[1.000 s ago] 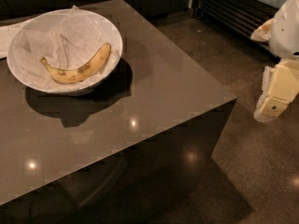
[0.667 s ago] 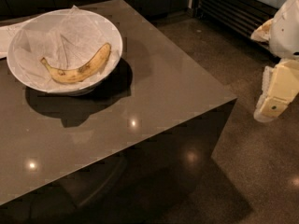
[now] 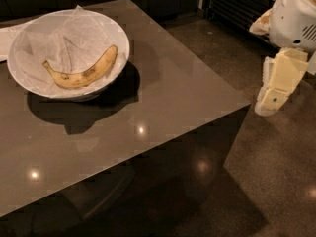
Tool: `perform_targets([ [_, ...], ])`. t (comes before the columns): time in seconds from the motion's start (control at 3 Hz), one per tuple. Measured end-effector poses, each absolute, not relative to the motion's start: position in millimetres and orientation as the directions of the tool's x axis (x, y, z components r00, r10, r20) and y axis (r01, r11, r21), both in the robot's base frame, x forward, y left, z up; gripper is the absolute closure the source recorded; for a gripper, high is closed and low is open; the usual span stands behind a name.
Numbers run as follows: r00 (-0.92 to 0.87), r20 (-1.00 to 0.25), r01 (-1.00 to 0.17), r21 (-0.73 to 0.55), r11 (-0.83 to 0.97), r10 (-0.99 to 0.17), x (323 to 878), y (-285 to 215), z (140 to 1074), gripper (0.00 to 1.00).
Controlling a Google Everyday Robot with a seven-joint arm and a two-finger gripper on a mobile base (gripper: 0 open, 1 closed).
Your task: Pick banana from white bowl
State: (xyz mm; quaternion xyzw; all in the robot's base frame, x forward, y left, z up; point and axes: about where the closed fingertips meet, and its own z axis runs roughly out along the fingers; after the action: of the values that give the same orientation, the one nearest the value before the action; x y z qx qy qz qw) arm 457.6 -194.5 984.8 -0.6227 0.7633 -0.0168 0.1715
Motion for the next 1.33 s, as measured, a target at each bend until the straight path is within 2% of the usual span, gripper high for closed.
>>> perform_targets([
  [1.33, -0.026, -0.240, -0.970, -0.229, 0.083, -0.971, 508, -140, 980, 0.00],
])
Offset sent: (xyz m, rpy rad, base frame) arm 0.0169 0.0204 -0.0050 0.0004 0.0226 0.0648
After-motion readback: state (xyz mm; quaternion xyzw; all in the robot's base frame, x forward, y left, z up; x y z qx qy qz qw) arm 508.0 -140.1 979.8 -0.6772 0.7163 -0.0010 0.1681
